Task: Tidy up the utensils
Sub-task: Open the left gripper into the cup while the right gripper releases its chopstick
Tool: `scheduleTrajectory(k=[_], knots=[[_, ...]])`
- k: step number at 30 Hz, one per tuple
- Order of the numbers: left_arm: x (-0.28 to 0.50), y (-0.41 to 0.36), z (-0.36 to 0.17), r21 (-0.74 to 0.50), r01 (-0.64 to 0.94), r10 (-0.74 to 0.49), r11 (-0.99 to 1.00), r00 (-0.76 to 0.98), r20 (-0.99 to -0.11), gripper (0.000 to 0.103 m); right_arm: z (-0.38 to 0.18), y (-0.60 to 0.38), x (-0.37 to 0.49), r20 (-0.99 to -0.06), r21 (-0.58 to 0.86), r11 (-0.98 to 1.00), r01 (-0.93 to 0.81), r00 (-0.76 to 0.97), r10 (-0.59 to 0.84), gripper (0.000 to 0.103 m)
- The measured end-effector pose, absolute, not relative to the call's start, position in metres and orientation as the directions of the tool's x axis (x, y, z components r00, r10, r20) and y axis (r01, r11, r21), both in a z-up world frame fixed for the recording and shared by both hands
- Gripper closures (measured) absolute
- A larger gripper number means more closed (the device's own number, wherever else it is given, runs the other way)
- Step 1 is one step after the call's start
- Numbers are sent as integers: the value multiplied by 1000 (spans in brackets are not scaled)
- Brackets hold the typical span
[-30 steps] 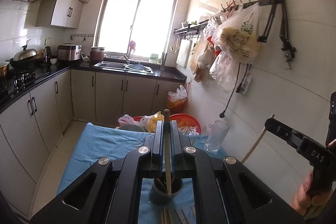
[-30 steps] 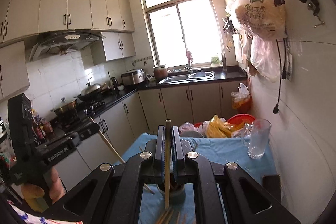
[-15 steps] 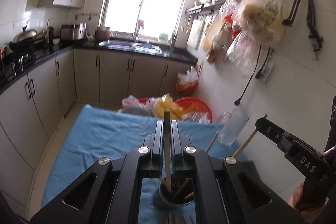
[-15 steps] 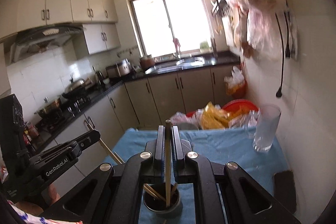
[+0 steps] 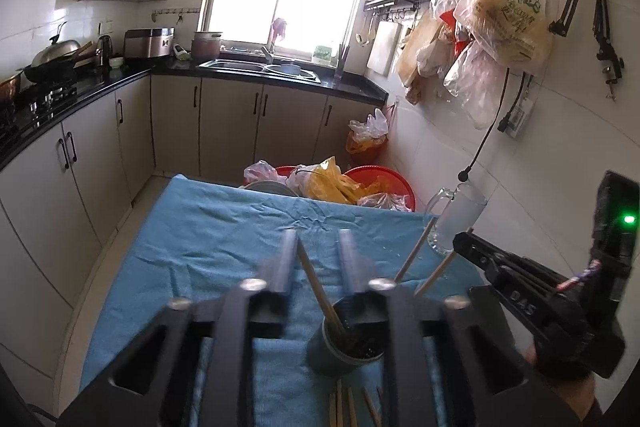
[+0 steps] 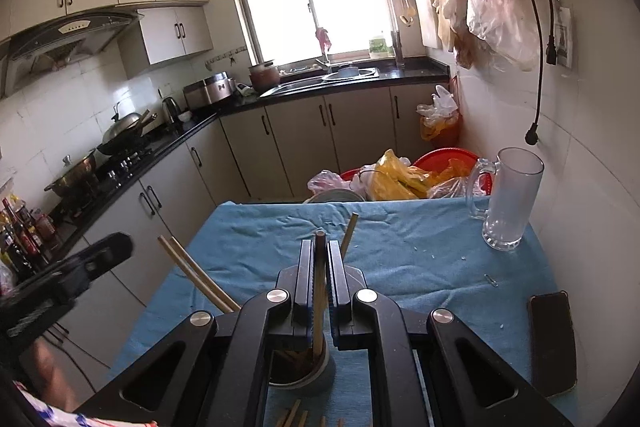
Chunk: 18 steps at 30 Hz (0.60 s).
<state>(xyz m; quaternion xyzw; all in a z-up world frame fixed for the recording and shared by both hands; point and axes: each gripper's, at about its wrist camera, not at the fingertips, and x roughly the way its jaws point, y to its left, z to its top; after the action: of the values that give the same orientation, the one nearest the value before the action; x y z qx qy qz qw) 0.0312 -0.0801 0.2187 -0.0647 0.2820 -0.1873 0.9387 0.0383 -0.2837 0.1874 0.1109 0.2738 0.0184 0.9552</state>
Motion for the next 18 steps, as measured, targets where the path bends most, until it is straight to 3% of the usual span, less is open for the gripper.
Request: scheduleTrajectory(k=[2, 4, 6, 8, 13, 18], knots=[[21, -73, 222, -229, 308, -382, 923, 785, -487, 69, 186, -284, 38, -522, 228, 973, 30, 848, 96, 95], [13, -69, 225, -214, 302, -369, 929, 797, -478, 66, 186, -286, 37, -526, 229, 973, 39, 846, 90, 86], [4, -63, 228, -200, 289, -351, 936, 811, -468, 59, 186, -287, 34, -524, 229, 972, 45, 848, 85, 62], [-5, -56, 230, -198, 270, -332, 942, 826, -456, 50, 188, -288, 29, -517, 230, 972, 52, 853, 77, 60], [-31, -35, 234, -169, 218, -270, 961, 866, -421, 45, 194, -288, 11, -508, 222, 974, 52, 859, 70, 56], [-59, -19, 236, -120, 165, -199, 979, 905, -376, 32, 196, -289, -14, -495, 203, 978, 57, 867, 52, 50]])
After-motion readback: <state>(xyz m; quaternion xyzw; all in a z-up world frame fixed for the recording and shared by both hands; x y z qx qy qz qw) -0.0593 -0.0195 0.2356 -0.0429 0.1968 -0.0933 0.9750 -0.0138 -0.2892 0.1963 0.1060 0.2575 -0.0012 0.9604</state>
